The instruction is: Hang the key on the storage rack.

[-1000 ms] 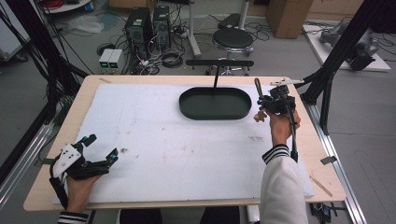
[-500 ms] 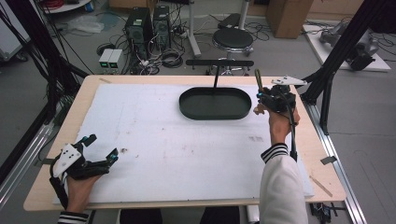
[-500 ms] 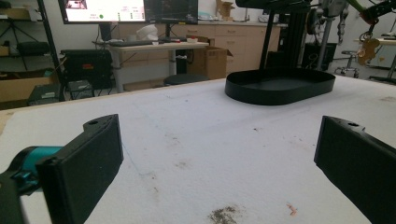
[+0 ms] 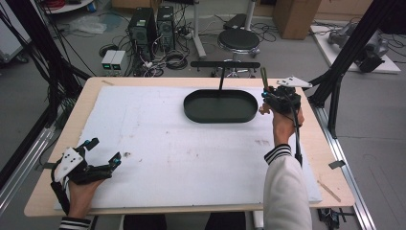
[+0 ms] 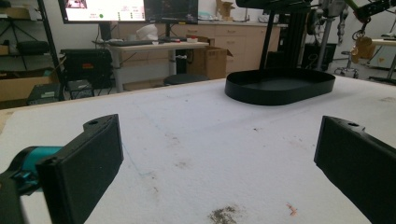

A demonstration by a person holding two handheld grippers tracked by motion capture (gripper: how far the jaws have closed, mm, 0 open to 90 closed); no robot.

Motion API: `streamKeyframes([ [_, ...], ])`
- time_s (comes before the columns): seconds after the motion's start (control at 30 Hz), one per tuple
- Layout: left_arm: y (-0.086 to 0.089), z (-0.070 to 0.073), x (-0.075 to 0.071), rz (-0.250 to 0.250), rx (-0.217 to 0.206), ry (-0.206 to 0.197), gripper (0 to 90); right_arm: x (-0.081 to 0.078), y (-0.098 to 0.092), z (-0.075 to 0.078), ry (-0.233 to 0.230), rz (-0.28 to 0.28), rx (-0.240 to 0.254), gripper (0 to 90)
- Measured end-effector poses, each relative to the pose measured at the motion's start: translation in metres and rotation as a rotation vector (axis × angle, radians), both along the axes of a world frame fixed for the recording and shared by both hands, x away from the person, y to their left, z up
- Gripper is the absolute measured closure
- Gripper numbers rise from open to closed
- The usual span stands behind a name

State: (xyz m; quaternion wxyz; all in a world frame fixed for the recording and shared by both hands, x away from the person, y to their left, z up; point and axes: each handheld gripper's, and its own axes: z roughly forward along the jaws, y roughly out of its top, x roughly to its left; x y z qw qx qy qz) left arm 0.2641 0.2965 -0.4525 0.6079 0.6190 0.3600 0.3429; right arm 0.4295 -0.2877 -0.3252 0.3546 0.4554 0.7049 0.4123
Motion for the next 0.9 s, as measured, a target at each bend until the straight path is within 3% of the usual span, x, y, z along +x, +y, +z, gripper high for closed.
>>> streamKeyframes([
  [0.4, 0.000, 0.000, 0.000, -0.001, -0.001, 0.004, 1.7, 0.018, 0.017, 0.003, -0.014, 0.002, -0.005, 73.6],
  [0.9, 0.000, 0.000, 0.000, 0.000, -0.002, 0.003, 1.7, 0.028, 0.024, -0.009, 0.019, -0.044, -0.028, 73.5],
])
